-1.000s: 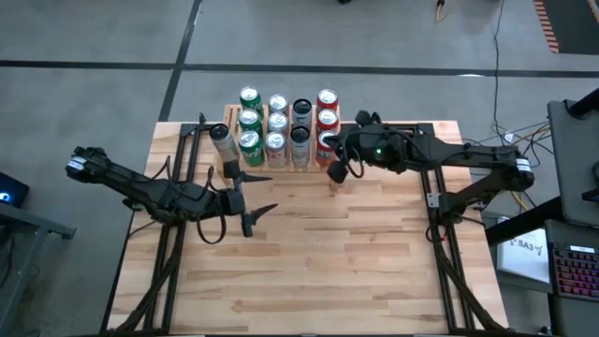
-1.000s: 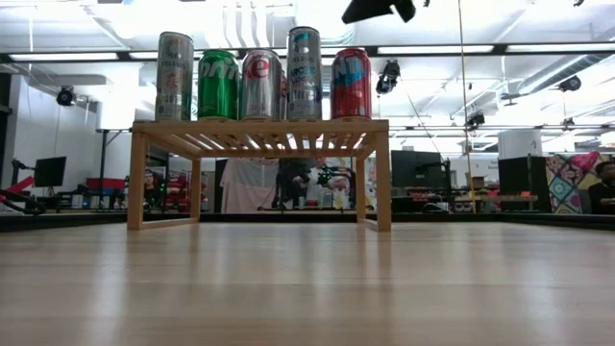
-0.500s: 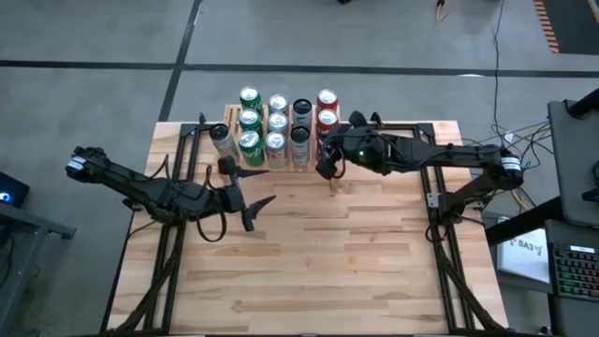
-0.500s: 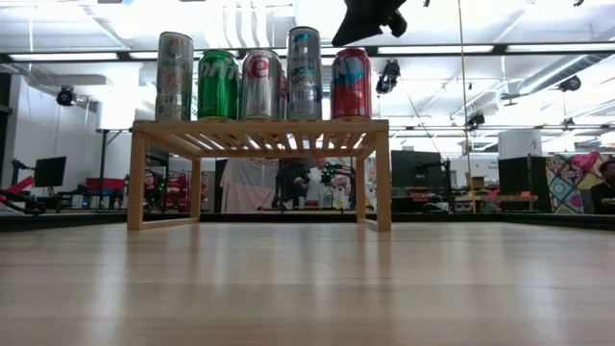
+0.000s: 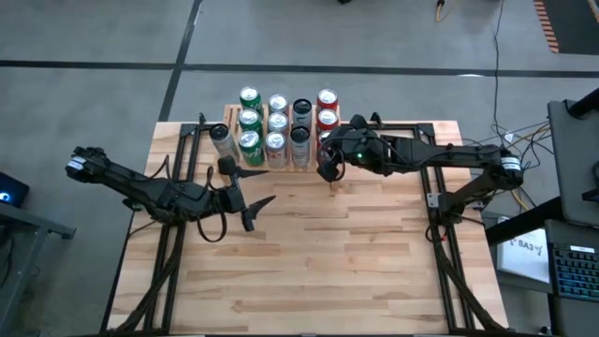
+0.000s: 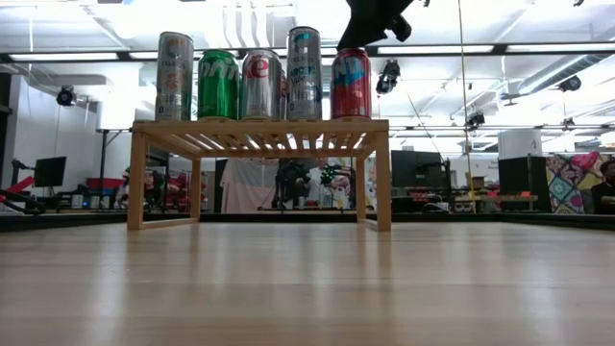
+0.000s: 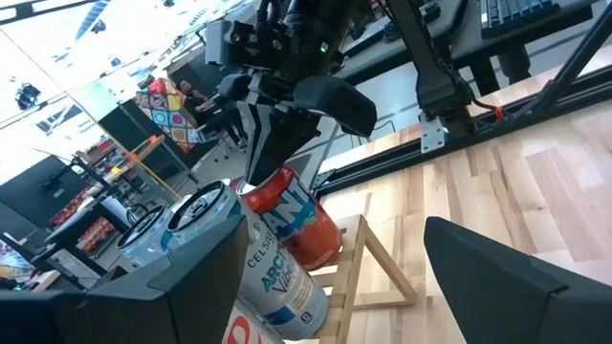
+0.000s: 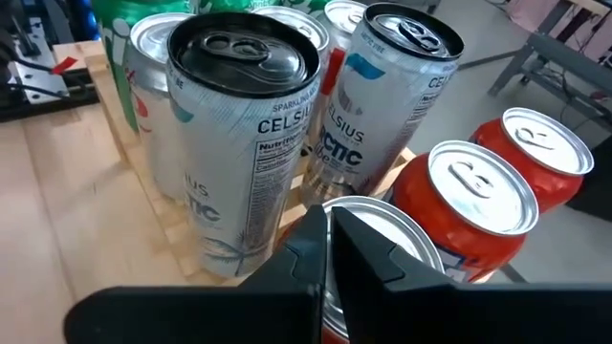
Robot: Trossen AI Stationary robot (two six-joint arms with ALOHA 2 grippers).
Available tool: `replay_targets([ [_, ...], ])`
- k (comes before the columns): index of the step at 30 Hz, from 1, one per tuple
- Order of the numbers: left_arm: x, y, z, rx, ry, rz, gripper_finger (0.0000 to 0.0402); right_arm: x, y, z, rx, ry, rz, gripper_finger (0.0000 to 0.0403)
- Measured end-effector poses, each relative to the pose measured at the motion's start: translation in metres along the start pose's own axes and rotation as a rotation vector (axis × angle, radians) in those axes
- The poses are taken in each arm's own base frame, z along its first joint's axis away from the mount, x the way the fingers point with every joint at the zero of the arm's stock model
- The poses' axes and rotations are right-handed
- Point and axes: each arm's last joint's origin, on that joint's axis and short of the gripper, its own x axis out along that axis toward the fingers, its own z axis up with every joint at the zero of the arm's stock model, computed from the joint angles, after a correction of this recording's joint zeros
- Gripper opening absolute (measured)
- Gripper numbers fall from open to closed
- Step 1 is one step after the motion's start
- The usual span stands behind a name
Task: Place canned beverage on shelf
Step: Put the orange soda can on the shelf
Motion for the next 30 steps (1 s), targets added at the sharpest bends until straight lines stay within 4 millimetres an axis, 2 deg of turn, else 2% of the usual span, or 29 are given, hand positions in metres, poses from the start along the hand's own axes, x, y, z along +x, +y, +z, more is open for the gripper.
replay_targets([
  [30,0.0000,0.0000,0.0000,-0.005,-0.002,0.000,0.0301,-0.0047,-0.0017,0.0013,-0.025,-0.005,0.028,0.0009],
])
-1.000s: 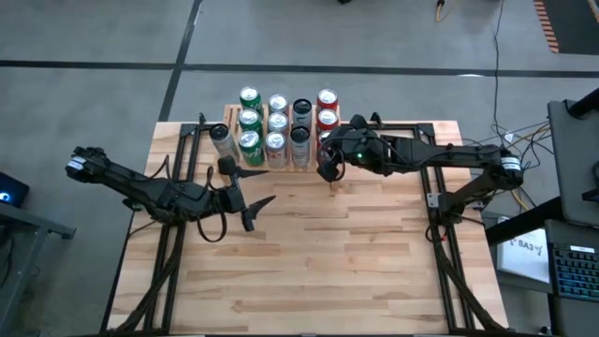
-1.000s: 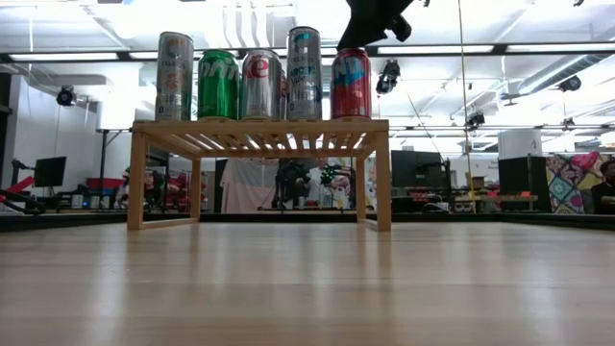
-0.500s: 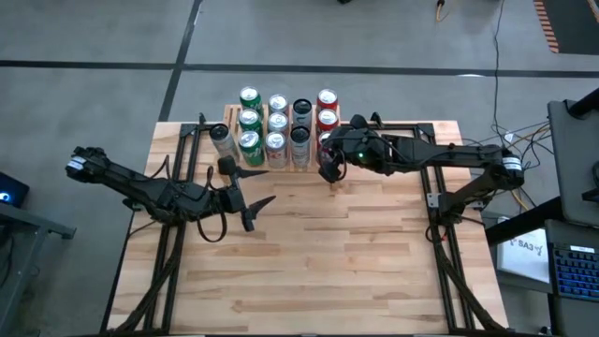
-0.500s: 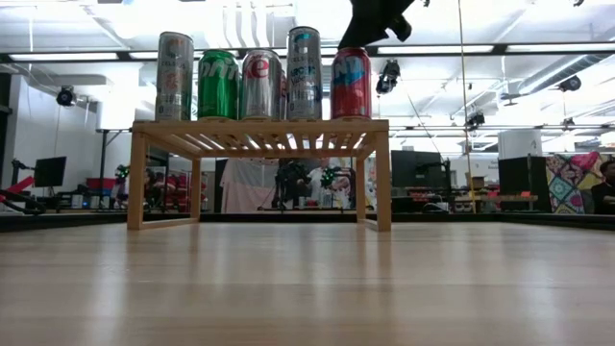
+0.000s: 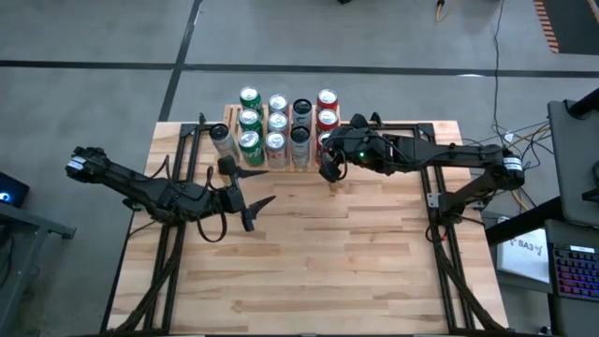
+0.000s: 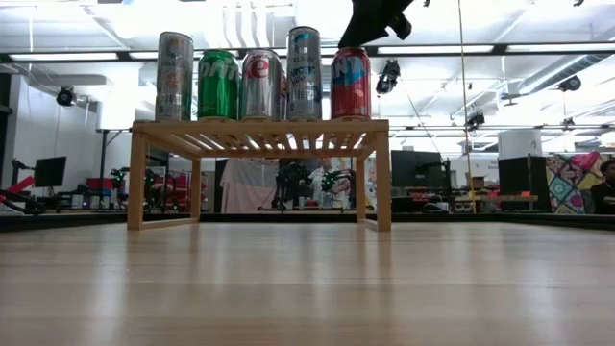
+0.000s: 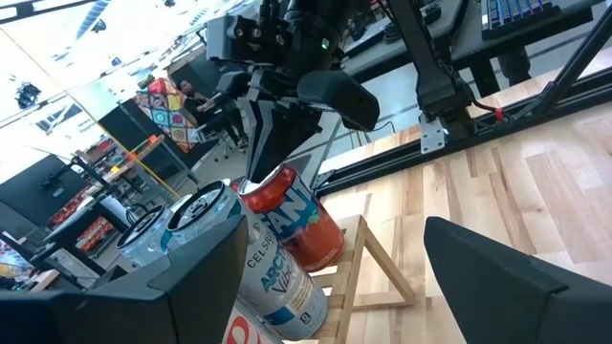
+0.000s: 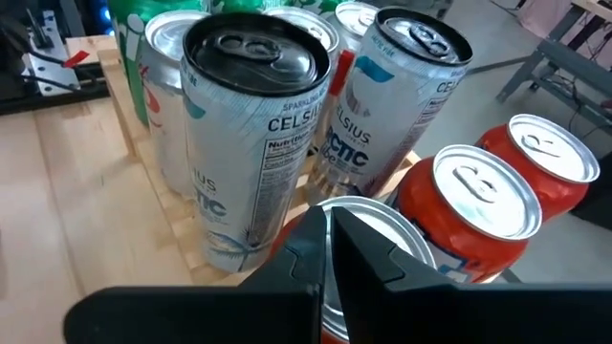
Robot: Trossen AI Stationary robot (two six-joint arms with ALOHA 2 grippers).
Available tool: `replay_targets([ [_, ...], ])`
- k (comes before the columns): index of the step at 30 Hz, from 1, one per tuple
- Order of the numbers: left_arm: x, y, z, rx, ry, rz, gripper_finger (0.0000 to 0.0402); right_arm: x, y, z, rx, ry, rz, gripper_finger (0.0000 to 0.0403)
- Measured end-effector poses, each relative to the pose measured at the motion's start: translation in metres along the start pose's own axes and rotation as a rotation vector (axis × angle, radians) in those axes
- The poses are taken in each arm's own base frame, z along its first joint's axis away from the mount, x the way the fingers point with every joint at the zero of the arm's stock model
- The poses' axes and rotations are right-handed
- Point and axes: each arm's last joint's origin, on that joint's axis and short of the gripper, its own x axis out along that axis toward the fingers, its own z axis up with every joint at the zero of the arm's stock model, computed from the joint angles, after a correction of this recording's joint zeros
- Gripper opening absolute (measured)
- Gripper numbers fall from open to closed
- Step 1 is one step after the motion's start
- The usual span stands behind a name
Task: Place canned beverage on shelf
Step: Put the orange soda can on the shelf
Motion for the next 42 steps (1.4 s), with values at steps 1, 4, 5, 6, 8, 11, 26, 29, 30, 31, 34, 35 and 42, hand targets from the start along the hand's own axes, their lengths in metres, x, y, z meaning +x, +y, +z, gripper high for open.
replay_targets([
  [1,0.000,0.000,0.000,0.000,0.000,0.000,0.0301,0.001,0.000,0.000,-0.001,0.003,0.000,0.0009],
  [4,0.000,0.000,0.000,0.000,0.000,0.000,0.0301,0.002,0.001,-0.001,-0.003,0.006,-0.001,0.0009],
  [5,0.000,0.000,0.000,0.000,0.000,0.000,0.0301,0.002,0.001,-0.001,-0.004,0.008,-0.001,0.0009],
  [6,0.000,0.000,0.000,0.000,0.000,0.000,0.0301,0.002,0.001,-0.001,-0.005,0.009,0.000,0.0009],
  [8,0.000,0.000,0.000,0.000,0.000,0.000,0.0301,0.001,0.000,-0.002,-0.007,0.017,-0.001,0.0009],
  [11,0.000,0.000,0.000,0.000,0.000,0.000,0.0301,-0.001,-0.001,-0.003,-0.017,0.032,-0.002,0.0009],
  [26,0.000,0.000,0.000,0.001,0.002,0.000,0.0301,-0.004,-0.001,0.002,-0.089,0.024,0.018,0.0009],
  [29,0.000,0.000,0.000,0.001,0.002,0.000,0.0301,-0.010,-0.004,0.010,-0.085,0.013,0.019,0.0009],
  [30,0.000,0.000,0.000,0.001,0.001,-0.001,0.0301,-0.012,-0.005,0.013,-0.085,0.013,0.019,0.0009],
  [31,0.000,0.000,0.000,0.001,0.002,0.000,0.0301,-0.015,-0.006,0.016,-0.083,0.019,0.019,0.0009],
  [34,0.000,0.000,0.000,0.001,0.002,-0.001,0.0301,-0.023,-0.009,0.020,-0.071,0.057,0.037,0.0009],
  [35,0.000,0.000,0.000,0.001,0.002,0.000,0.0301,-0.025,-0.010,0.020,-0.065,0.077,0.060,0.0009],
  [42,0.000,0.000,0.000,0.001,0.002,0.000,0.0301,-0.038,-0.012,0.015,-0.023,0.234,0.195,0.0009],
])
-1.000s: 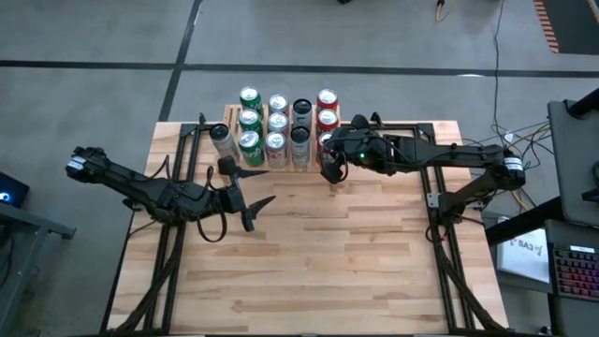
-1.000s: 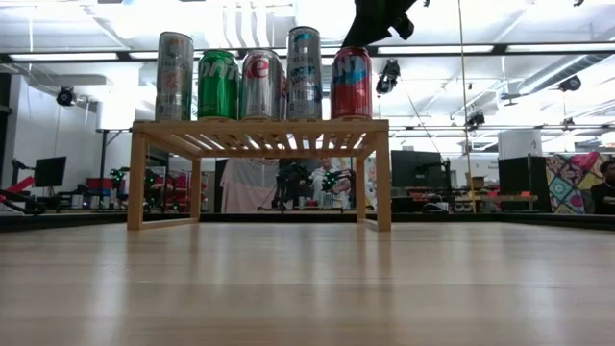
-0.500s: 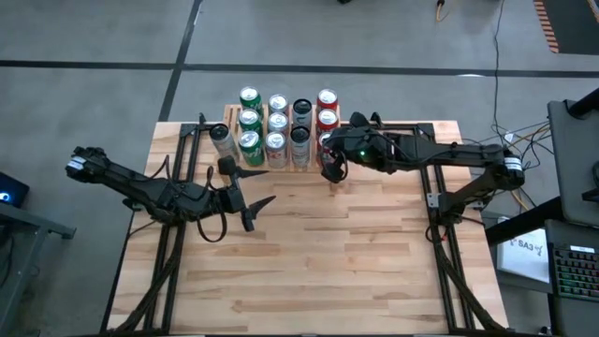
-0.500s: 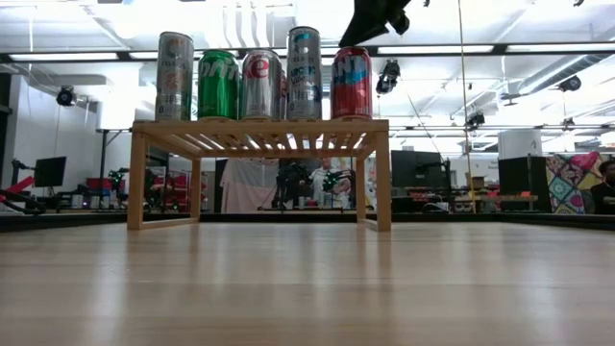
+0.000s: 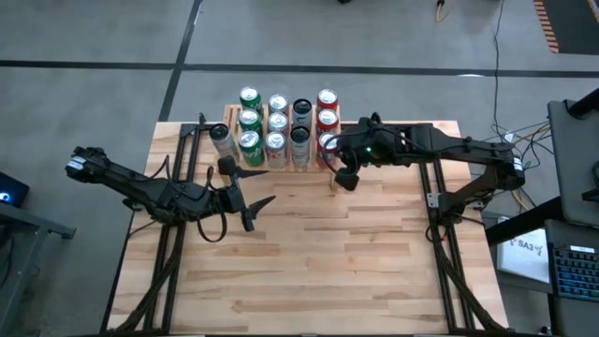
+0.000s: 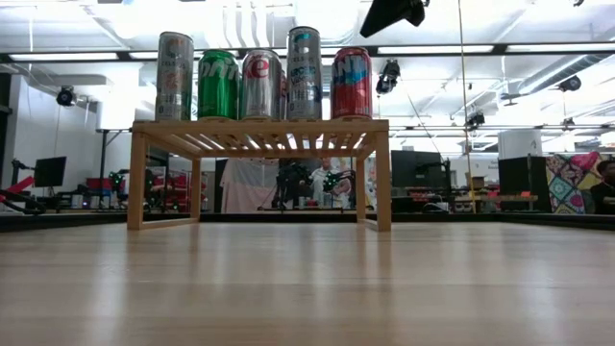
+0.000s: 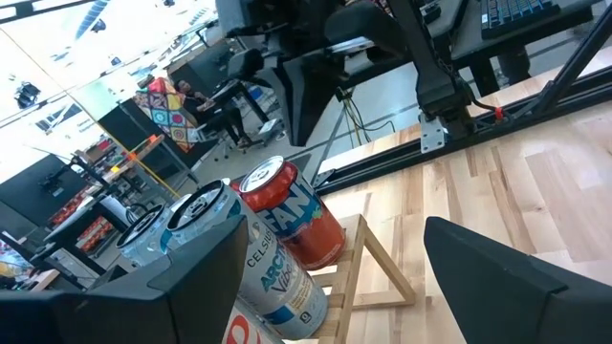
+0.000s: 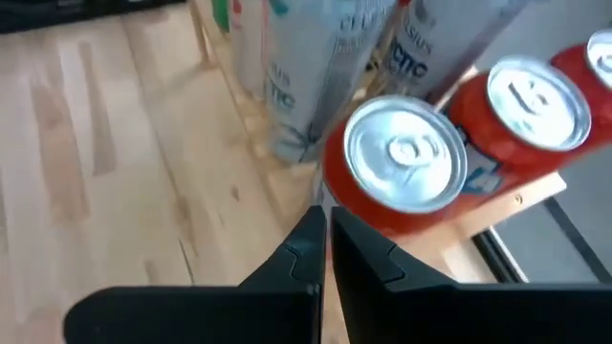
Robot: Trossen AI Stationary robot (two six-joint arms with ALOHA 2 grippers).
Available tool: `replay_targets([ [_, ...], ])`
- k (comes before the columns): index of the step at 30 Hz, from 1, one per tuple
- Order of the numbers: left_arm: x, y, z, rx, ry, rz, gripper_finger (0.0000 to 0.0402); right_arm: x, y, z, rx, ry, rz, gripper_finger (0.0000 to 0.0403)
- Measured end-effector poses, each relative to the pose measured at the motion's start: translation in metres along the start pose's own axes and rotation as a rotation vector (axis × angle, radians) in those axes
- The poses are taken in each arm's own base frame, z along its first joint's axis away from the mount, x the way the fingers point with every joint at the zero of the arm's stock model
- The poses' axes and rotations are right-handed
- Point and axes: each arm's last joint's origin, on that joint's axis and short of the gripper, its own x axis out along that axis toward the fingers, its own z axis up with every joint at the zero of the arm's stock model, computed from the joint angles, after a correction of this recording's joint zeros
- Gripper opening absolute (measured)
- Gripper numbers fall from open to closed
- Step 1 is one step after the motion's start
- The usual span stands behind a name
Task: Place canned beverage on shelf
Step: Put the orange soda can on the shelf
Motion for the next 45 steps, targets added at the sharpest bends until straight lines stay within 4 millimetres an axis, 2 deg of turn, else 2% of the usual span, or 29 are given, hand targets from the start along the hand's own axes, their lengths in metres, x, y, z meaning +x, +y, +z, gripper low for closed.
replay_targets([
  [14,0.000,0.000,0.000,0.003,-0.001,0.000,0.0301,0.006,-0.001,-0.002,-0.004,0.021,-0.055,0.0009],
  [21,0.000,0.000,0.000,0.003,-0.001,0.000,0.0301,0.007,0.001,0.012,0.005,-0.126,-0.058,0.0009],
  [26,0.000,0.000,0.000,0.003,0.000,0.001,0.0301,0.015,0.002,0.012,-0.011,-0.170,-0.081,0.0009],
  [35,0.000,0.000,0.000,0.003,0.000,0.000,0.0301,0.030,0.004,0.005,-0.030,-0.126,-0.109,0.0009],
  [45,0.000,0.000,0.000,0.004,0.000,0.000,0.0301,0.029,0.004,0.002,-0.040,-0.101,-0.115,0.0009],
])
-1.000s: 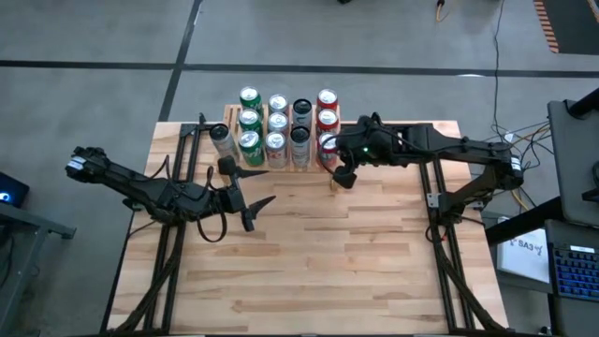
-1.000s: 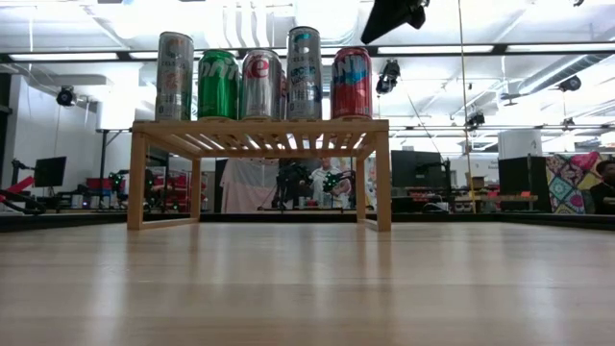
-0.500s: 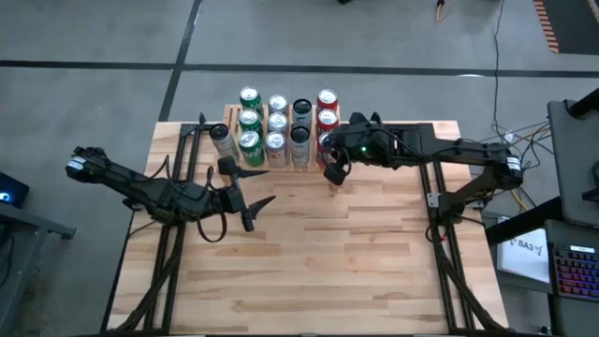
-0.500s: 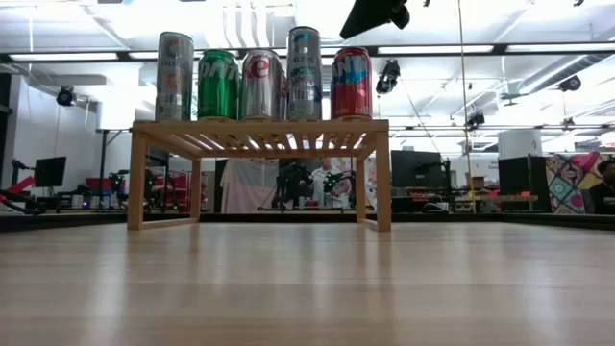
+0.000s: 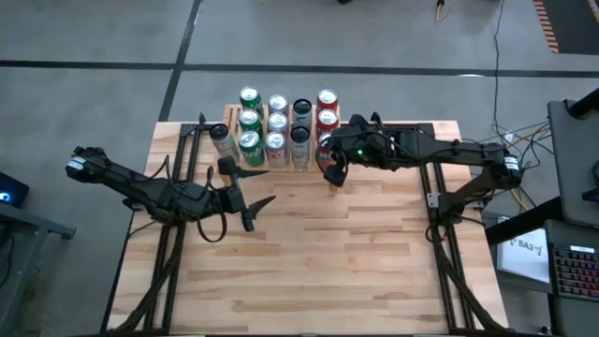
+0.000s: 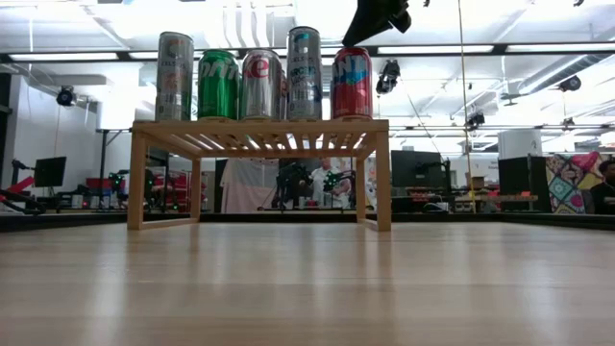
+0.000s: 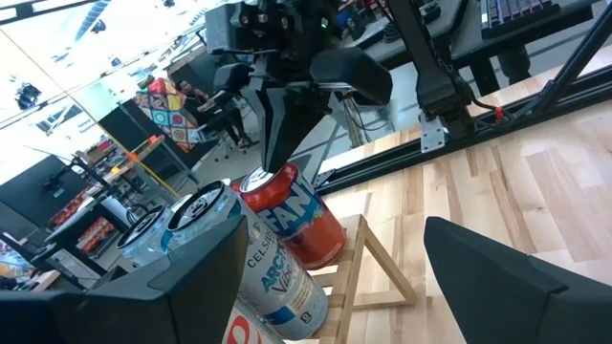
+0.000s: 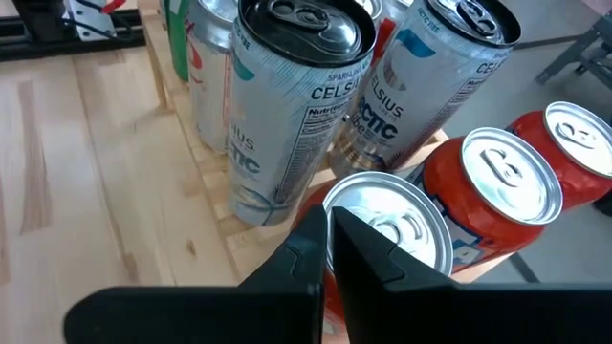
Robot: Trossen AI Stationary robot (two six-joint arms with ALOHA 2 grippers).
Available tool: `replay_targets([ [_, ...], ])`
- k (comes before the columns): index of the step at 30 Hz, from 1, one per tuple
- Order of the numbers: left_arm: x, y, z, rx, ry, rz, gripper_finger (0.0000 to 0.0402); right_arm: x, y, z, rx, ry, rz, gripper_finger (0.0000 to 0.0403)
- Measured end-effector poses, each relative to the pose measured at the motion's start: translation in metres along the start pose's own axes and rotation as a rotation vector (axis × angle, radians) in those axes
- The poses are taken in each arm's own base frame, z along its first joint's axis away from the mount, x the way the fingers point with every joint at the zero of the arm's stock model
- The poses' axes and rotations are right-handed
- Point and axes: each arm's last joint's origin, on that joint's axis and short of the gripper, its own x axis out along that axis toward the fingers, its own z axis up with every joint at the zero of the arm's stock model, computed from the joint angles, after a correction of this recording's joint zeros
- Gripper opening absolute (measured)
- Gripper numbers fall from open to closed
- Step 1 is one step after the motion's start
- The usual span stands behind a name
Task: Place canned beverage on shelf
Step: Put the orange soda can on the shelf
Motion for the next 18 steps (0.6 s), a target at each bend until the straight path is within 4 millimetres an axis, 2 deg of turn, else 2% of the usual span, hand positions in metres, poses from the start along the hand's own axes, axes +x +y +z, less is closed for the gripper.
replay_targets([
  [18,0.0000,0.0001,0.0000,0.000,0.000,0.000,0.0301,-0.0011,-0.0004,0.0020,-0.022,-0.020,0.002,0.0009],
])
